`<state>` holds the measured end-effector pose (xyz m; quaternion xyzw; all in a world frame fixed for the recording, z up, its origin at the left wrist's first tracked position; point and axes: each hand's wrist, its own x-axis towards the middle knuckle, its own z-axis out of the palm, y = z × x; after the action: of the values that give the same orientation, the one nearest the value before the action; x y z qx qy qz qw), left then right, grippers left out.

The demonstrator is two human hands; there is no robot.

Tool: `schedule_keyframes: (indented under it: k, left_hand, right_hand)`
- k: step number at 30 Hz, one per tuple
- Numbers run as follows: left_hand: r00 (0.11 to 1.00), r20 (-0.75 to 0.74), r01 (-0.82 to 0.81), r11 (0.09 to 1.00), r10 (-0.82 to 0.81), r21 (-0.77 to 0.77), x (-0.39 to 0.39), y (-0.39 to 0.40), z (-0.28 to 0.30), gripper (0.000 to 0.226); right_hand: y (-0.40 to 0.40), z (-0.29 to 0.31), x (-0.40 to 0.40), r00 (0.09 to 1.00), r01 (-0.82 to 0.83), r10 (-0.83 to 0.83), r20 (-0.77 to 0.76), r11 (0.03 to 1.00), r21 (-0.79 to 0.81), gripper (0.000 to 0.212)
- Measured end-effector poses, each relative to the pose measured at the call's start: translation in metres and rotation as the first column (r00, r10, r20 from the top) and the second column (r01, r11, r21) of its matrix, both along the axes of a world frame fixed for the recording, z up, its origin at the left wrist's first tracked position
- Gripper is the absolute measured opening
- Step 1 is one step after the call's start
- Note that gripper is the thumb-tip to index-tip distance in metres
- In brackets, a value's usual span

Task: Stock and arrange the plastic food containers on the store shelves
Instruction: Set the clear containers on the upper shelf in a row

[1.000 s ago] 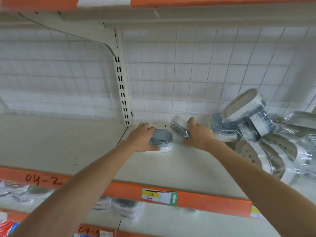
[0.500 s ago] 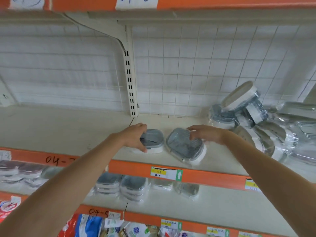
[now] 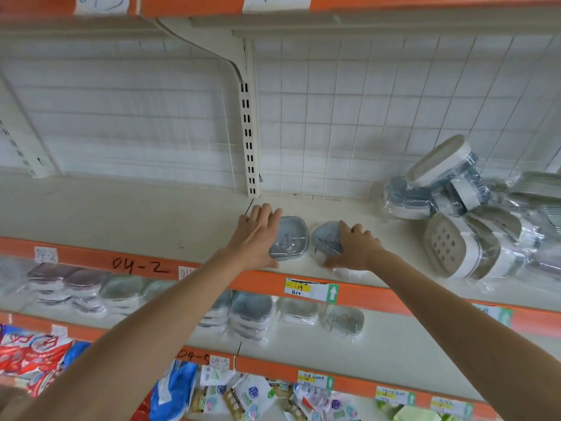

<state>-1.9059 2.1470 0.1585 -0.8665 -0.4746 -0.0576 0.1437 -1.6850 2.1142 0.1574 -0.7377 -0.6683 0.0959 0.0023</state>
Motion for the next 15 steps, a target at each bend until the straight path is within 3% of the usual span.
schedule_keyframes:
  k: [7,11,15]
  left_hand:
    - [0.993,0.103,0.035,0.985,-0.053,0.171,-0.011,-0.029,-0.003,0.086]
    - [0.963,0.238,0.062,0.962,-0.128,0.267,-0.017,-0.046,0.0,0.087]
    - [0.943,0.263,0.105,0.934,-0.202,0.341,-0.021,-0.058,-0.005,0.087]
  right_hand:
    - [-0.034,0.001,-0.011,0.944,-0.125,-0.006,0.33,0.918,0.375,0.111]
    - [-0.056,0.004,-0.009,0.937,-0.152,-0.032,0.347,0.858,0.491,0.106]
    - [-0.083,0.0,-0.004,0.952,-0.168,0.005,0.305,0.844,0.51,0.11]
